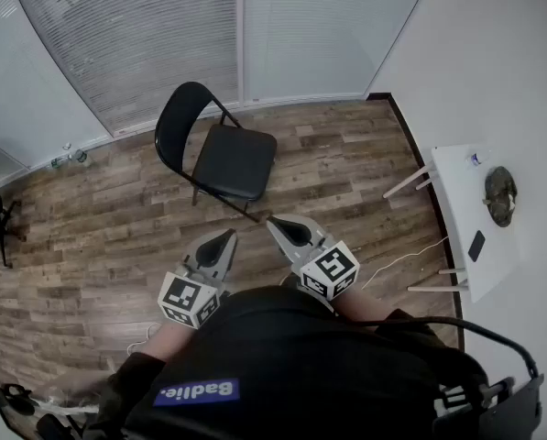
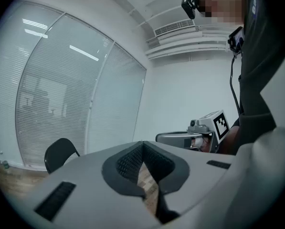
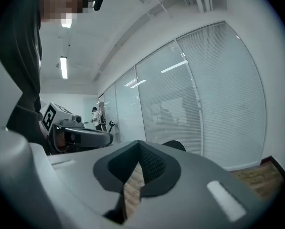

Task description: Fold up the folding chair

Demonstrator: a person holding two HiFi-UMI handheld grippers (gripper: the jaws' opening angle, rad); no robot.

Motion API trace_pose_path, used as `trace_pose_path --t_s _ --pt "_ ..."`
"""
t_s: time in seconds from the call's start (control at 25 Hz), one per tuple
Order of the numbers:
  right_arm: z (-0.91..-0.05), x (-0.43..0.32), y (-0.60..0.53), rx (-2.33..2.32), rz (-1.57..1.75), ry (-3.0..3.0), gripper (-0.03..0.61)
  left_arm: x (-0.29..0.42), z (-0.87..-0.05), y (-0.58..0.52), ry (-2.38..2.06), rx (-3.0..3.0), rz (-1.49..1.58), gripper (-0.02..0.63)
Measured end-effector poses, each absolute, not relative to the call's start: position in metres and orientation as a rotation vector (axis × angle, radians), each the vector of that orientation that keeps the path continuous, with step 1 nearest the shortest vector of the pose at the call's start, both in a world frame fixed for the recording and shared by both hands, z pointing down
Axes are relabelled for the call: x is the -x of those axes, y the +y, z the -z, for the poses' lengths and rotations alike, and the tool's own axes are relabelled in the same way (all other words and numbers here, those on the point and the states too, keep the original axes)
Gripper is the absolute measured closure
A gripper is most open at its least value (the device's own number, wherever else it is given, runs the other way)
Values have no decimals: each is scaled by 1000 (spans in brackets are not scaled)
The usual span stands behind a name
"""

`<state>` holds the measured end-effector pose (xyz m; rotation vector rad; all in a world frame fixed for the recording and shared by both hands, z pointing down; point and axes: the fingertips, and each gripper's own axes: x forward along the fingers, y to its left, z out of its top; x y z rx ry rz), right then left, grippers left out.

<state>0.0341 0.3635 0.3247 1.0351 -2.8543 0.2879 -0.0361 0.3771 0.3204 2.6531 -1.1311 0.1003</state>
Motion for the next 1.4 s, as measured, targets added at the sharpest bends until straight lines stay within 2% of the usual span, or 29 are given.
trace_pose_path --t_s 0.76,1.4 --pt "-341 -38 367 -1026 -360 -2820 577 32 -328 382 -1126 -2632 -105 609" --pt "-354 -76 336 -1015 -391 -2795 577 -1 -336 355 -1175 -2582 -121 609"
